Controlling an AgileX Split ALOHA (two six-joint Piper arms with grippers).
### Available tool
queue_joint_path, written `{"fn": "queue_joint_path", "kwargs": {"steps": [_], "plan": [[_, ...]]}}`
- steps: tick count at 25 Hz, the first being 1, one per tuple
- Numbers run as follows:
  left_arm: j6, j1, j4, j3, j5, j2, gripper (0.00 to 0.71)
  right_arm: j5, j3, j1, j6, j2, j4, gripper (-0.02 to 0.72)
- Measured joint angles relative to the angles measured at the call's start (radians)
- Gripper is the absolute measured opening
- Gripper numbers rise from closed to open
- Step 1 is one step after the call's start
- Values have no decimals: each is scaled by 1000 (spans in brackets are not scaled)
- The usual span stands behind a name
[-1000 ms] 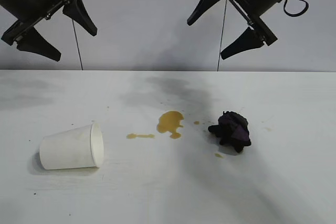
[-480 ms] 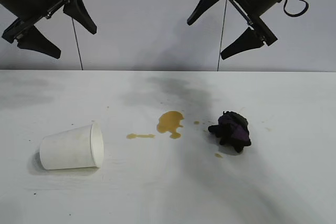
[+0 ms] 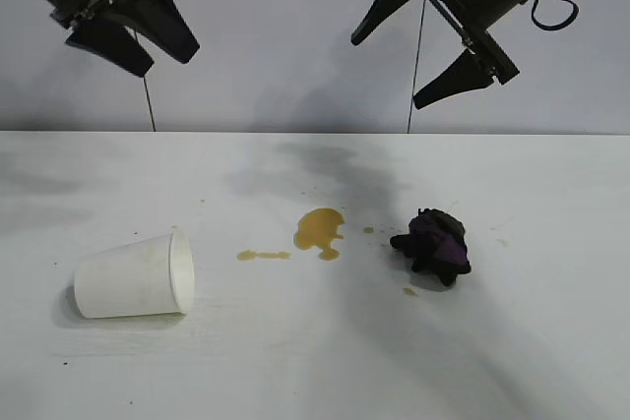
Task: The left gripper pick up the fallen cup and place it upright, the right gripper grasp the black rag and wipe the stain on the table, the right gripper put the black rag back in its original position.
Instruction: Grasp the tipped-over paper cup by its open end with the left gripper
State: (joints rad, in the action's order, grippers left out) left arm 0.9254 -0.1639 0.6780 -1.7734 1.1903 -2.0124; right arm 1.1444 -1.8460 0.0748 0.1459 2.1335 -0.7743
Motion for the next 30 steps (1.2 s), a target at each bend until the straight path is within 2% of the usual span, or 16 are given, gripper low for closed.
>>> {"fn": "queue_joint_path", "kwargs": {"steps": [3, 7, 11, 17, 25, 30], "plan": [[106, -63, -110, -44, 18, 11, 658, 0, 0, 0, 0, 0, 0, 641], [201, -148, -381, -44, 37, 54, 658, 7, 0, 0, -1, 0, 1, 641], [210, -167, -503, -46, 41, 71, 658, 6, 0, 0, -3, 0, 0, 641], [204, -167, -414, -35, 39, 73, 658, 6, 0, 0, 8, 0, 0, 641], [205, -170, -425, 230, 36, 74, 658, -13, 0, 0, 24, 0, 0, 641], [225, -170, -425, 295, 27, 74, 658, -19, 0, 0, 25, 0, 0, 641]]}}
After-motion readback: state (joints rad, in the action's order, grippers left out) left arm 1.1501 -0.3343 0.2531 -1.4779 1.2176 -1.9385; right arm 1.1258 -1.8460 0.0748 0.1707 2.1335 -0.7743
